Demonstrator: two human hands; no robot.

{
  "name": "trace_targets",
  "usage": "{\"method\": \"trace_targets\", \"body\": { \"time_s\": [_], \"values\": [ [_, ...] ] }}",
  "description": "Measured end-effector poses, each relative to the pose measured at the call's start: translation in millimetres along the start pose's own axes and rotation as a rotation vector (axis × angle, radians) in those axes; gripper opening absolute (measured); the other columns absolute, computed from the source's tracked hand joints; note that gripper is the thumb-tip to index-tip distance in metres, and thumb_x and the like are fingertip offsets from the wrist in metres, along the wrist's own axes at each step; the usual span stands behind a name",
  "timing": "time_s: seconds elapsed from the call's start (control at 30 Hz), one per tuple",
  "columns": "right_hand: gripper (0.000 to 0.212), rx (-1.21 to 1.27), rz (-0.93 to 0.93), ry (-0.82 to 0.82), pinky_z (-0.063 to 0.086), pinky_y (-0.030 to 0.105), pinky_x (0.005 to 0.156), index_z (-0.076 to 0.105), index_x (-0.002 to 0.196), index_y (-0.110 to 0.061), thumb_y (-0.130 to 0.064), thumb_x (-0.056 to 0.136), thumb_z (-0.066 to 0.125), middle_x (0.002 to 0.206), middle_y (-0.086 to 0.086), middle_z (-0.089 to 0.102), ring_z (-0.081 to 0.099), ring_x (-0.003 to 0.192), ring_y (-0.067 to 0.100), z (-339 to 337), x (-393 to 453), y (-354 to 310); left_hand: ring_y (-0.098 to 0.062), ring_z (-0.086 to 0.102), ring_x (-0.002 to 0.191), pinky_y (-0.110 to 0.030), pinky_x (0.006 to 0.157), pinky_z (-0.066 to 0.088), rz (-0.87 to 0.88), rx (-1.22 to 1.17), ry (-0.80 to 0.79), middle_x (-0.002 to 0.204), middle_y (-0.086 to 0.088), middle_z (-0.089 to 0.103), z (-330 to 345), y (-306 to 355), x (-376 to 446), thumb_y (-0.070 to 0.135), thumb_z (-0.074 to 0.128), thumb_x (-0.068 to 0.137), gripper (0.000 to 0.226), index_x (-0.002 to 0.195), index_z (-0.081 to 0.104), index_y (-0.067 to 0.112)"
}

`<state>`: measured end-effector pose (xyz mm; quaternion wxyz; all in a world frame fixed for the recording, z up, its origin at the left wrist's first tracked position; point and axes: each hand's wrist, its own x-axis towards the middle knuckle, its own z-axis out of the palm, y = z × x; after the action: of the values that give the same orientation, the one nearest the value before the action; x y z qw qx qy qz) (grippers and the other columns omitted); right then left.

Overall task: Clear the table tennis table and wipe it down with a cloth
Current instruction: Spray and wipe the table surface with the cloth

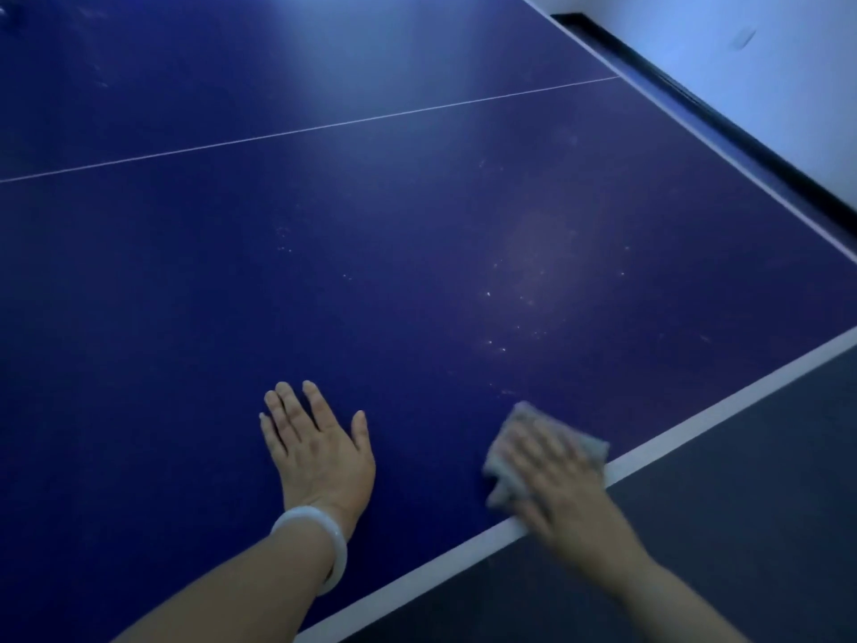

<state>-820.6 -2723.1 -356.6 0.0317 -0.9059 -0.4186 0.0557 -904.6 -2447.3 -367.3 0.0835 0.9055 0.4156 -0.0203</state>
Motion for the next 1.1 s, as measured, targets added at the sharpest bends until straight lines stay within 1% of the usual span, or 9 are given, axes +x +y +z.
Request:
{"method": "trace_targets", "body": {
  "time_s": [0.2,0.27,0.4,0.5,0.6,0.7,0.77,1.0,1.1],
  "values": [
    [0.070,0.108,0.763,0.002,-0.005,0.046,0.121,0.001,0.156,-0.027,-0.057,0.093,-0.003,0.159,-0.007,-0.017,-0.017,0.149,0.016,-17,30,58,-0.033,-0.012,0.148,-0.047,0.121,-0.006,-0.004,0.006,0.015,0.160,-0.022,-0.006,1,2,1,0.056,0.006,0.093,0.079,0.154,-0.001,0.006],
    [0.063,0.021,0.632,0.003,-0.005,0.048,0.121,-0.004,0.155,-0.028,-0.053,0.097,-0.007,0.160,-0.002,-0.019,-0.021,0.148,0.020,-9,43,23,-0.032,-0.013,0.148,-0.047,0.121,-0.007,-0.007,0.009,0.015,0.160,-0.022,-0.007,0,2,0,0.057,0.001,0.090,0.081,0.154,-0.002,0.006],
    [0.063,0.047,0.045,-0.046,0.003,0.047,0.119,0.011,0.156,-0.028,-0.052,0.099,0.025,0.164,-0.003,0.002,-0.005,0.151,0.019,6,49,-52,-0.032,-0.014,0.148,-0.047,0.121,-0.007,-0.014,0.006,0.013,0.160,-0.022,-0.008,-1,4,0,0.055,0.009,0.094,0.078,0.154,-0.002,0.006],
    [0.061,0.016,-0.226,-0.113,-0.005,0.042,0.120,0.010,0.156,-0.033,-0.053,0.100,0.027,0.164,-0.010,-0.002,-0.001,0.151,0.014,3,51,-41,-0.032,-0.015,0.148,-0.046,0.120,-0.008,-0.016,0.019,0.011,0.160,-0.022,-0.009,-2,3,0,0.055,0.006,0.093,0.078,0.154,-0.003,0.006],
    [0.060,0.010,0.004,-0.082,-0.021,0.034,0.117,-0.001,0.153,-0.036,-0.053,0.100,0.021,0.158,-0.015,-0.024,-0.016,0.149,0.010,-7,72,20,-0.032,-0.018,0.147,-0.046,0.120,-0.010,-0.018,0.016,0.013,0.159,-0.022,-0.012,-1,2,0,0.056,-0.001,0.090,0.080,0.153,-0.006,0.006],
    [0.062,0.011,0.502,-0.011,-0.004,0.046,0.122,0.005,0.156,-0.025,-0.048,0.100,0.016,0.158,-0.005,-0.017,-0.014,0.150,0.019,-18,83,59,-0.032,-0.017,0.147,-0.047,0.120,-0.009,-0.015,0.017,0.016,0.159,-0.022,-0.012,0,3,0,0.056,-0.005,0.089,0.081,0.153,-0.006,0.006],
    [0.062,0.056,0.620,0.026,0.000,0.051,0.121,0.005,0.157,-0.022,-0.048,0.101,0.012,0.161,-0.001,-0.012,-0.009,0.151,0.023,-16,87,43,-0.033,-0.017,0.147,-0.047,0.120,-0.008,-0.016,0.012,0.018,0.160,-0.022,-0.011,0,2,0,0.056,-0.009,0.089,0.081,0.153,-0.005,0.006],
    [0.061,0.034,-0.189,-0.029,0.010,0.049,0.117,0.021,0.155,-0.027,-0.047,0.099,0.034,0.164,-0.003,0.011,0.006,0.151,0.020,7,82,-62,-0.033,-0.011,0.148,-0.048,0.121,-0.003,-0.013,-0.014,0.018,0.160,-0.023,-0.006,-3,4,1,0.054,-0.002,0.093,0.078,0.154,0.003,0.005],
    [0.058,-0.037,-0.218,-0.027,0.001,0.043,0.120,0.016,0.154,-0.029,-0.048,0.100,0.025,0.164,-0.003,0.008,-0.003,0.151,0.015,-4,107,-9,-0.033,-0.003,0.149,-0.049,0.121,0.003,-0.014,-0.016,0.016,0.160,-0.024,0.003,-5,4,1,0.055,0.001,0.090,0.082,0.153,0.012,0.003]
  ]
}}
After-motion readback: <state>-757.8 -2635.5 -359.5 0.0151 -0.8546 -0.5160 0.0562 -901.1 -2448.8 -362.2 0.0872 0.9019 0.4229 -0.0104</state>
